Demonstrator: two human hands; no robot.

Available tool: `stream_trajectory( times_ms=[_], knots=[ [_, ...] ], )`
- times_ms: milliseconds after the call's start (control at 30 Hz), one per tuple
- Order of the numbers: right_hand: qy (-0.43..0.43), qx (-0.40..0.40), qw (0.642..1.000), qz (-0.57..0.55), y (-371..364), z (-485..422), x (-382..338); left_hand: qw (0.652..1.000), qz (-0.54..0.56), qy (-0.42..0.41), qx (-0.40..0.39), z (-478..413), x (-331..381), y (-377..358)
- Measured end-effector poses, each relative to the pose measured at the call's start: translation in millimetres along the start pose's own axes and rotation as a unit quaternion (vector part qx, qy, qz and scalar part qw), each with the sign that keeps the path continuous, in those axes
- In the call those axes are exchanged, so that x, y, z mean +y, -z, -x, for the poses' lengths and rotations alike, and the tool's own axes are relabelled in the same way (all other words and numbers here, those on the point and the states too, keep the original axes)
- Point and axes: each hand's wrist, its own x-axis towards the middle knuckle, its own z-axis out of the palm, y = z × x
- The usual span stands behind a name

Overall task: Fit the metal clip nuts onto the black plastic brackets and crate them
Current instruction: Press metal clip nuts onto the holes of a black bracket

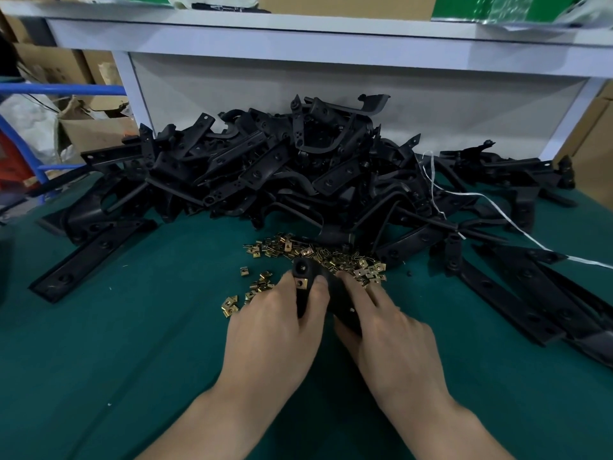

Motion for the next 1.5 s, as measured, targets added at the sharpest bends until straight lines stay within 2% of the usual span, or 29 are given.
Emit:
stream_trajectory(
  times_ms=[200,433,833,1067,1300,1400,1500],
  knots=[
    [-0.014,-0.039,0.996,-0.076,0.0,0.6,5.1,0.990,0.133,0.006,-0.048,2.3,0.7,2.1],
    [-0.055,-0.003,0.983,-0.173,-2.0,-1.7,10.5,0.989,0.147,-0.014,-0.008,11.4,10.2,1.3],
    [-0.050,0.007,0.987,-0.154,-2.0,-0.3,8.6,0.988,0.149,-0.027,-0.009,9.2,5.4,-1.8],
    [-0.054,0.004,0.990,-0.132,-3.6,-1.8,6.8,0.986,0.165,-0.010,0.010,8.8,3.8,-4.4],
    [-0.055,-0.006,0.994,-0.095,-5.4,-2.9,5.9,0.991,0.134,0.011,0.013,6.4,2.7,-3.3],
    [-0.056,-0.018,0.994,-0.087,-4.0,-2.3,6.2,0.993,0.117,0.014,0.006,5.0,2.3,-2.6],
    [-0.048,-0.018,0.995,-0.084,-1.1,0.4,4.9,0.988,0.154,0.019,-0.027,7.7,4.3,-1.9]
  ],
)
